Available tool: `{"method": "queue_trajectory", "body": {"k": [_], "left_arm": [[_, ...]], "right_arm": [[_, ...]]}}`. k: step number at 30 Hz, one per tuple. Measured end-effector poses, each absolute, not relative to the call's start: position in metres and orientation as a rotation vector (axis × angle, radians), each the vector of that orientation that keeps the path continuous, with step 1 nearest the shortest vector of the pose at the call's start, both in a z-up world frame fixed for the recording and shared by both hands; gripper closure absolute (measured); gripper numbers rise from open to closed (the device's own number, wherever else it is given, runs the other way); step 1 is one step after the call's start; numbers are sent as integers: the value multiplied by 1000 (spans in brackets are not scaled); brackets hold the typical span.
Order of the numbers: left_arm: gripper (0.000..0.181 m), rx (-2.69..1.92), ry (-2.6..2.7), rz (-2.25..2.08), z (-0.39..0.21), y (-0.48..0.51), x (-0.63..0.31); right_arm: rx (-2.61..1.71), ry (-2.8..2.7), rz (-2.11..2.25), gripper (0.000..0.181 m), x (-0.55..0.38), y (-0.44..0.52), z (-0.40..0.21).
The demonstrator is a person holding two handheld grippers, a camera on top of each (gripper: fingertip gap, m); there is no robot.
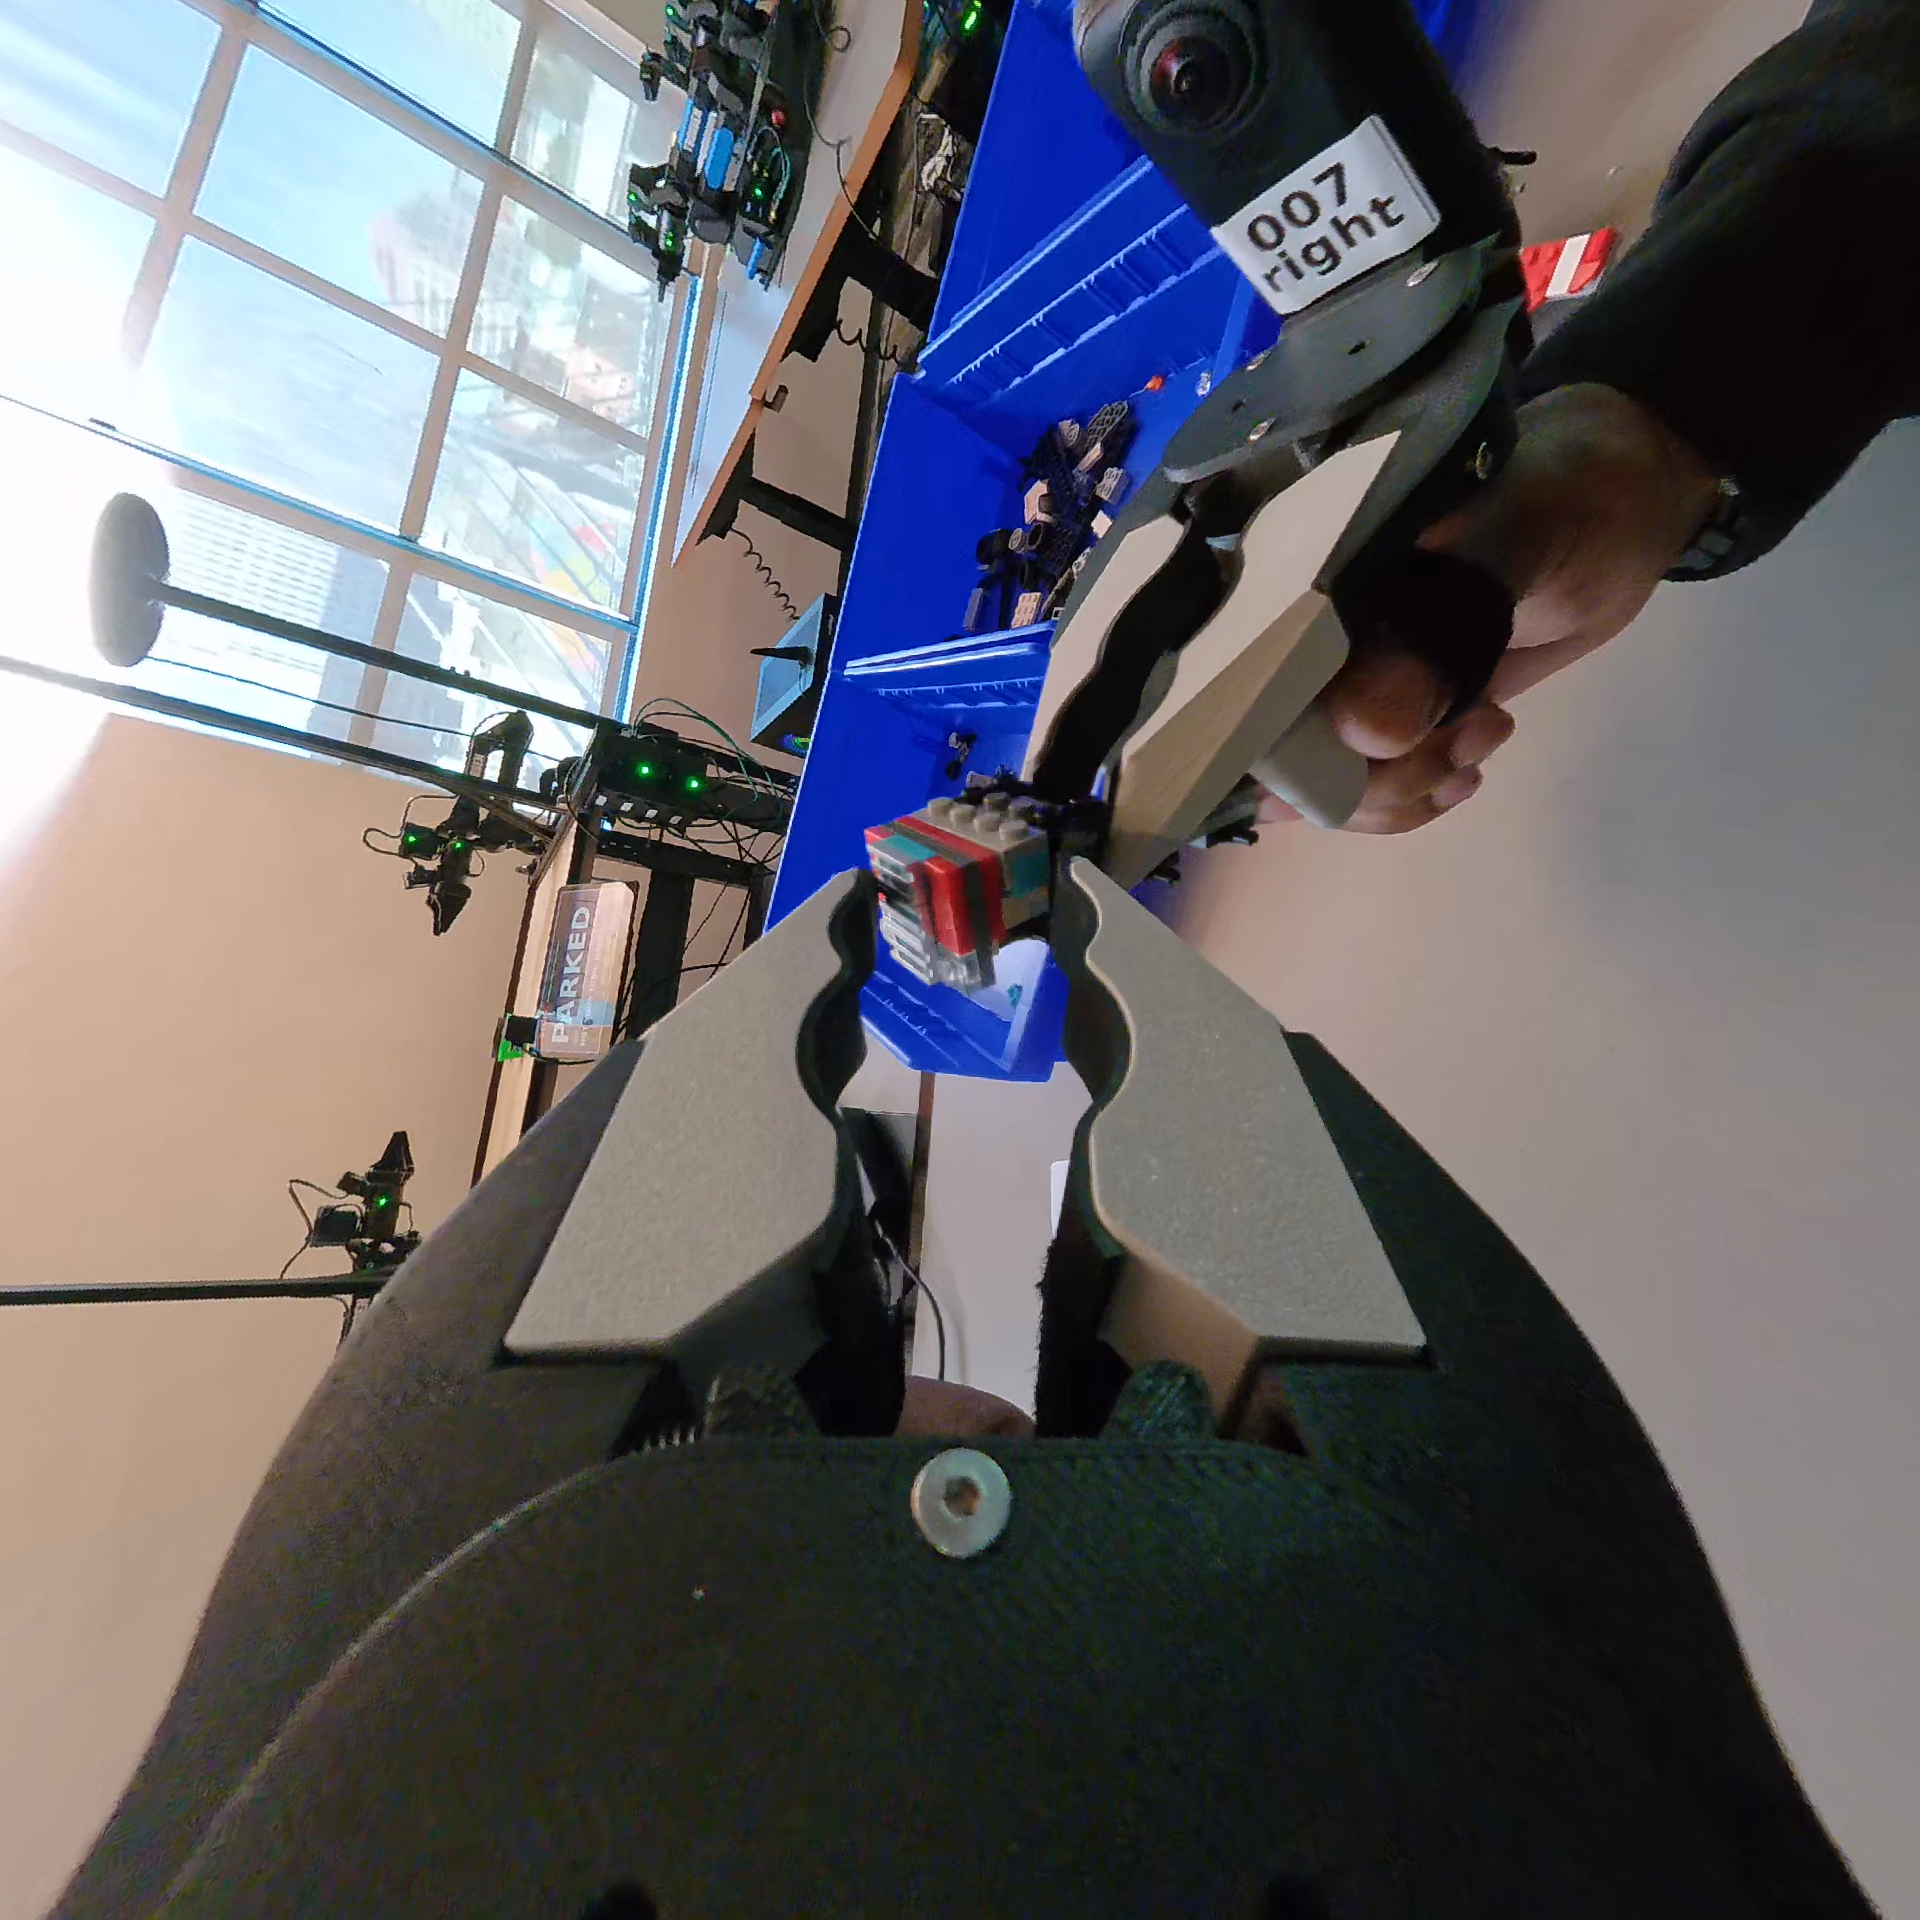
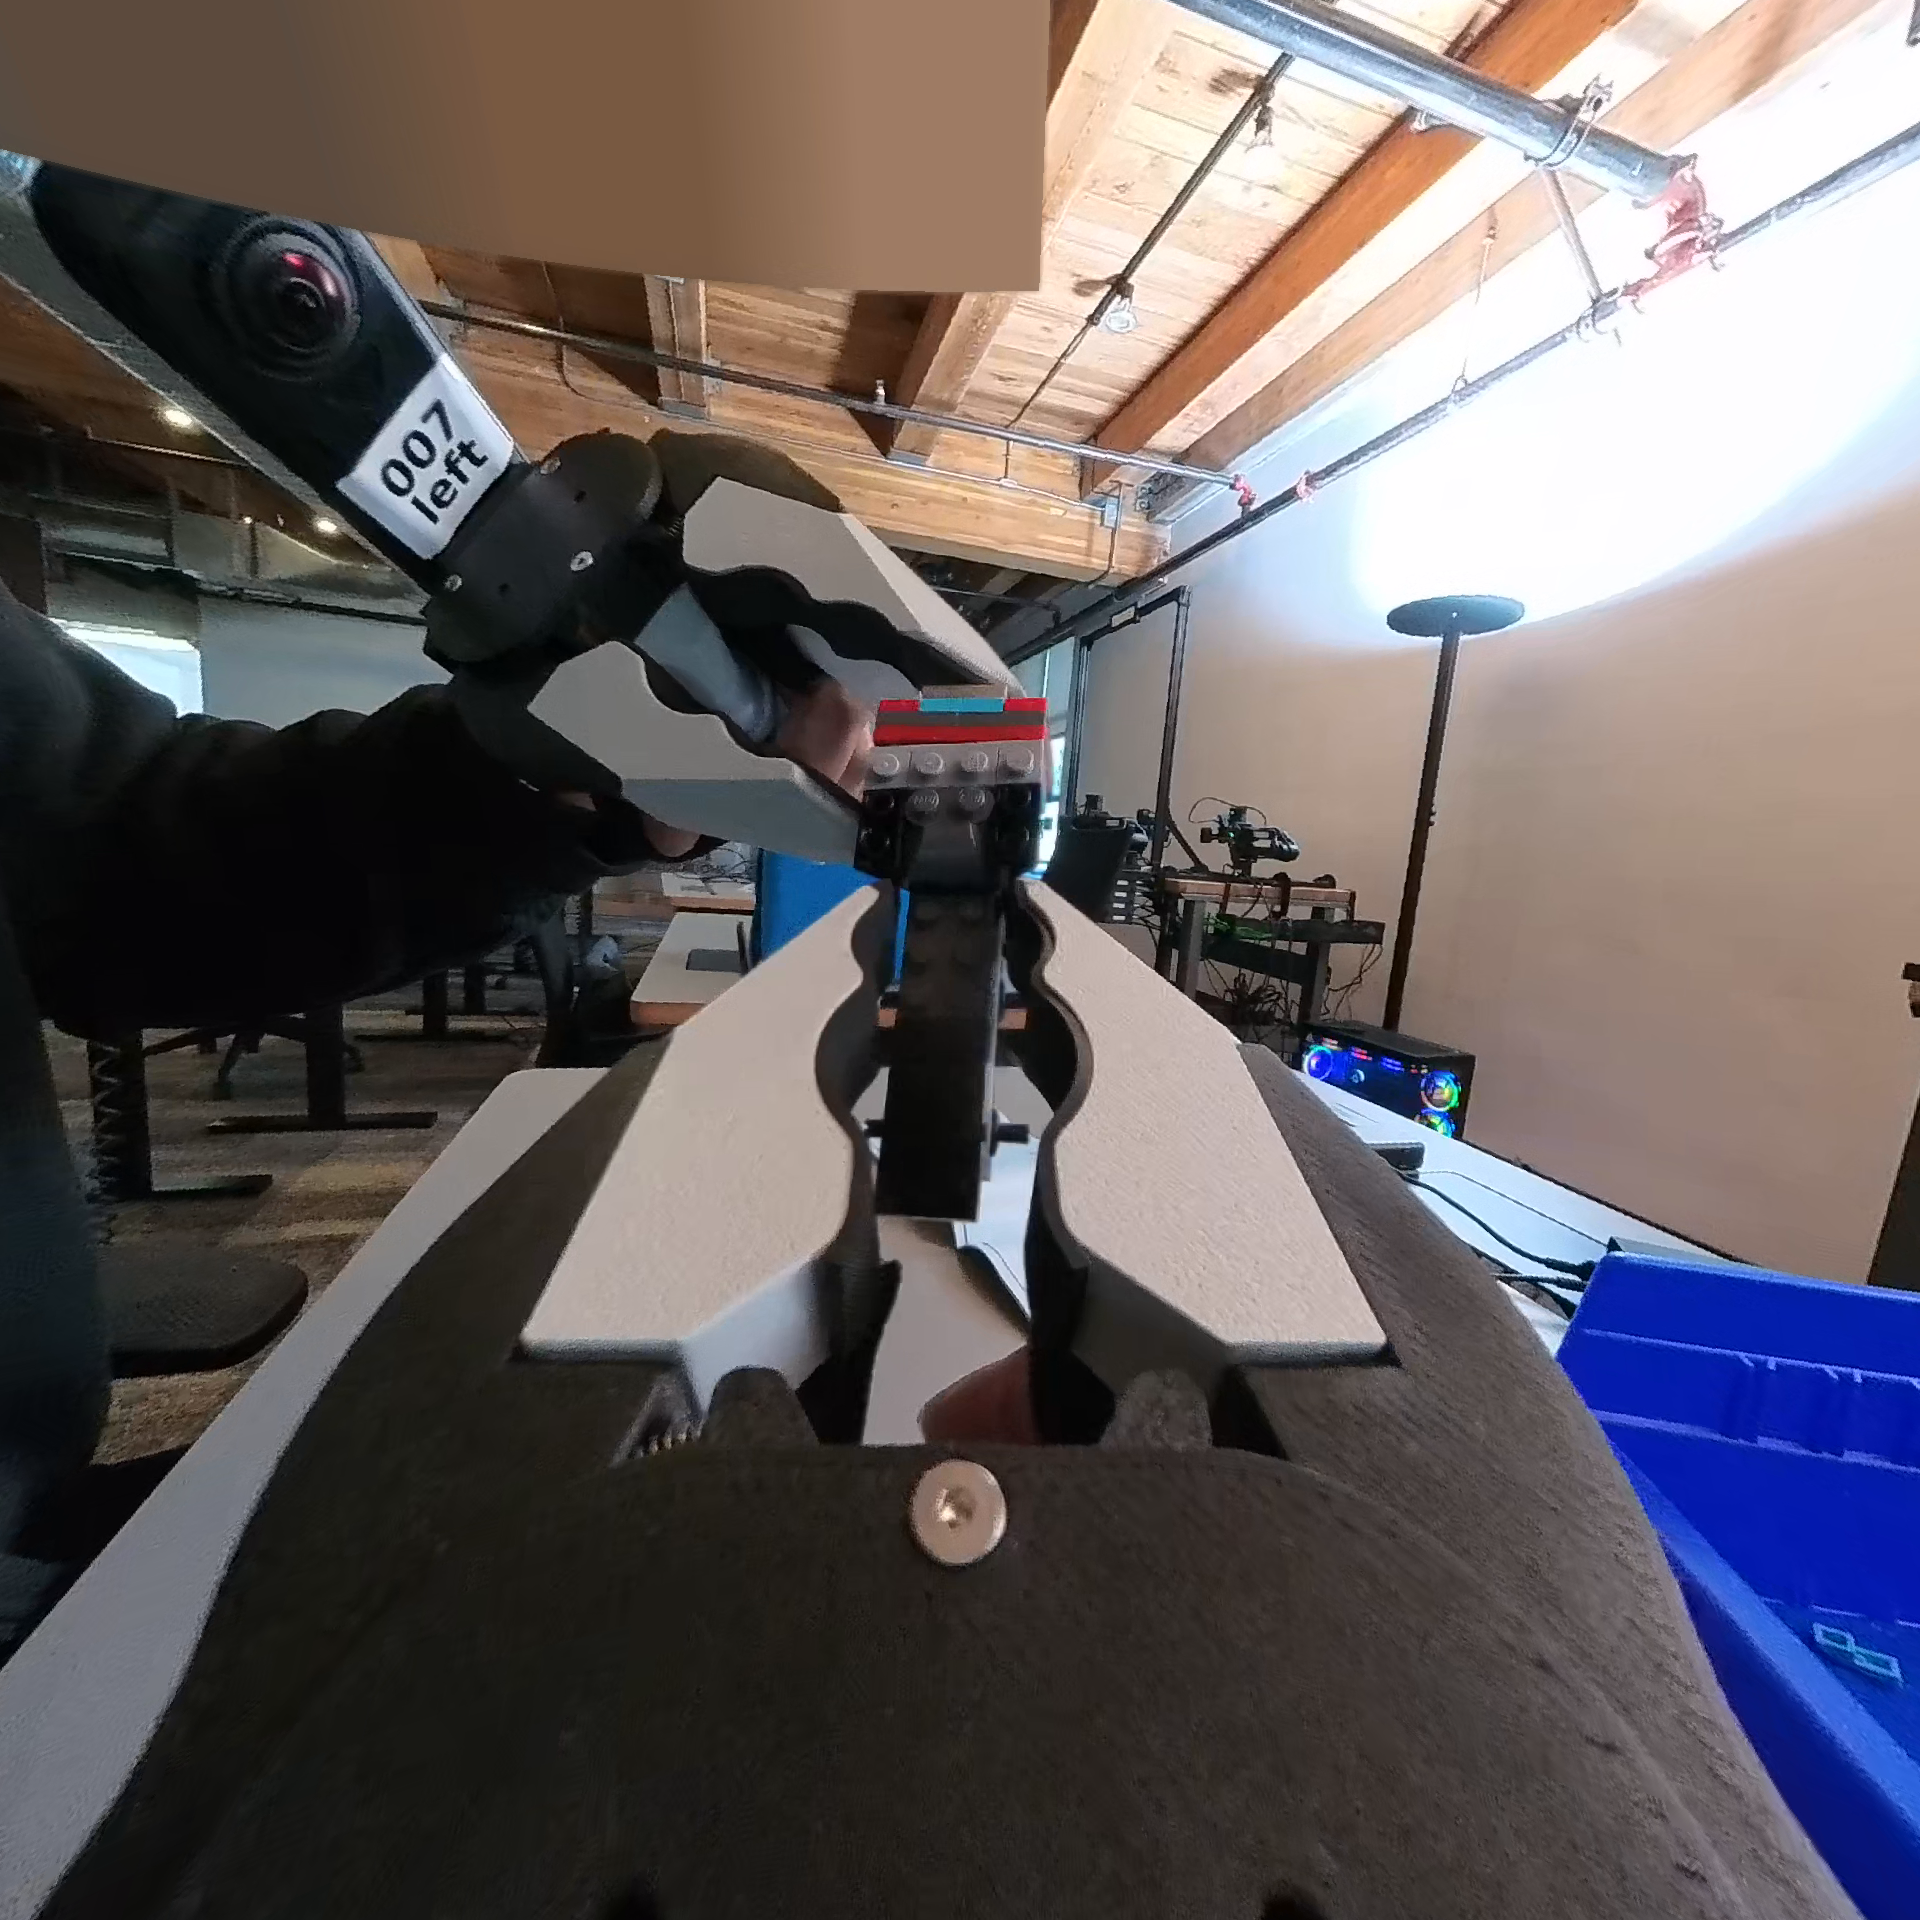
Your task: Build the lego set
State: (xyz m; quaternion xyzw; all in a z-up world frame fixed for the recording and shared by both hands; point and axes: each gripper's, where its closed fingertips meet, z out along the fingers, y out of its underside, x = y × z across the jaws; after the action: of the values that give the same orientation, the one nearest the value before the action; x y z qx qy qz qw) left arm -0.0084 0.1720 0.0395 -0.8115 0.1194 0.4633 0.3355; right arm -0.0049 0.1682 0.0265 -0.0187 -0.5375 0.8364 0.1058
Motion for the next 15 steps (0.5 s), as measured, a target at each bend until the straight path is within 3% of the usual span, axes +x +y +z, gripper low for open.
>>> {"method": "queue_trajectory", "body": {"k": [15], "left_arm": [[146, -2084, 229, 1130, 42, 171, -10]], "right_arm": [[-127, -1561, 2572, 164, -10, 173, 30]]}}
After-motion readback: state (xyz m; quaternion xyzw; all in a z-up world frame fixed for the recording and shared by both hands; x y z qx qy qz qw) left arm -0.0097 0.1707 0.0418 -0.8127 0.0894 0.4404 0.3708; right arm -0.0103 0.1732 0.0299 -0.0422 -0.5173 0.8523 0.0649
